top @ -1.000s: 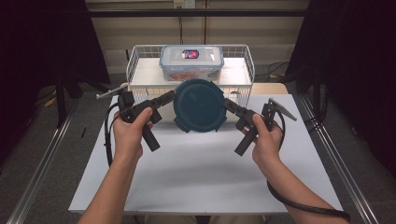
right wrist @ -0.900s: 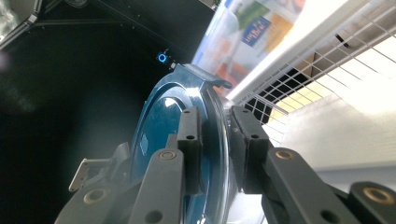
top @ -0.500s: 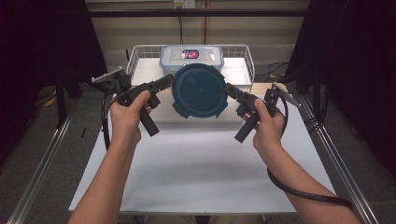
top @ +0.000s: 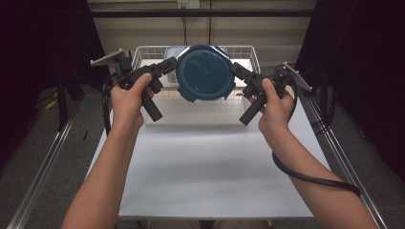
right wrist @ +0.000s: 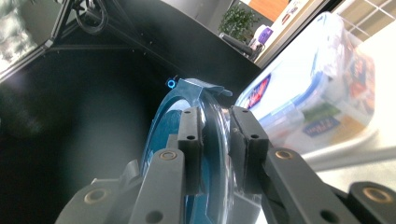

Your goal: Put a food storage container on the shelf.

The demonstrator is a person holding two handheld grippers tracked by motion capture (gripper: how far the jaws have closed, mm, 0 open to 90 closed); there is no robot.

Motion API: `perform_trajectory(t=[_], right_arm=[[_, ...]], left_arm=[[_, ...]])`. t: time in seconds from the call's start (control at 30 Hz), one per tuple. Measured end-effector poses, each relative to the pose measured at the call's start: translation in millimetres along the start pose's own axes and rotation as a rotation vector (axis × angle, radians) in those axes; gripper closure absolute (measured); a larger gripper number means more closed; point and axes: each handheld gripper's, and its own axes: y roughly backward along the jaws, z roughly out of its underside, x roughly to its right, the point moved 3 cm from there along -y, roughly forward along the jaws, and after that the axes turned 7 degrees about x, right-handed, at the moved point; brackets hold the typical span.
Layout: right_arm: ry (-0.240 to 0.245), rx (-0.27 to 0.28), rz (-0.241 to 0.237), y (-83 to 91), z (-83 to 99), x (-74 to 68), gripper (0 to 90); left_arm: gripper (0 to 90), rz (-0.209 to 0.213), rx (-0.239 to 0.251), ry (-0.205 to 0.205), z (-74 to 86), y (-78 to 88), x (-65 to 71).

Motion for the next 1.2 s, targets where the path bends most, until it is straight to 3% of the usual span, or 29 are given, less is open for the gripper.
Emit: perform_trajectory(t=[0.43, 0.63, 0.73, 0.87, 1.0, 1.07, 1.2], right_arm=[[0.027, 0.016, 0.017, -31.8, -17.4, -6.4, 75.4], [0.02, 0.03, 0.037, -50.5, -29.1, -2.0, 75.4], [0.019, 0.032, 0.048, -61.2, -34.2, -2.3, 75.4], [0.022, 0.038, 0.072, -77.1, -41.9, -0.6, 75.3], [0.02, 0.031, 0.097, -91.4, -47.7, 2.5, 75.4], [-0.02, 0.033, 0.103, -95.9, -49.0, 4.2, 75.6], [-0.024, 0.041, 0.113, -105.5, -53.1, 4.9, 75.8]], left_arm=[[77.0, 0.004, 0.022, 0.023, -27.3, -22.0, -8.5], [76.8, -0.001, 0.027, 0.03, -39.4, -36.9, -17.4], [76.8, 0.0, 0.044, 0.055, -46.9, -44.9, -22.2], [76.6, -0.022, 0.046, 0.057, -56.8, -55.0, -29.7], [76.4, -0.055, 0.056, 0.084, -65.0, -64.7, -38.4], [76.1, -0.066, 0.052, 0.091, -67.0, -67.9, -42.7], [75.6, -0.1, 0.06, 0.104, -69.1, -73.7, -49.8]])
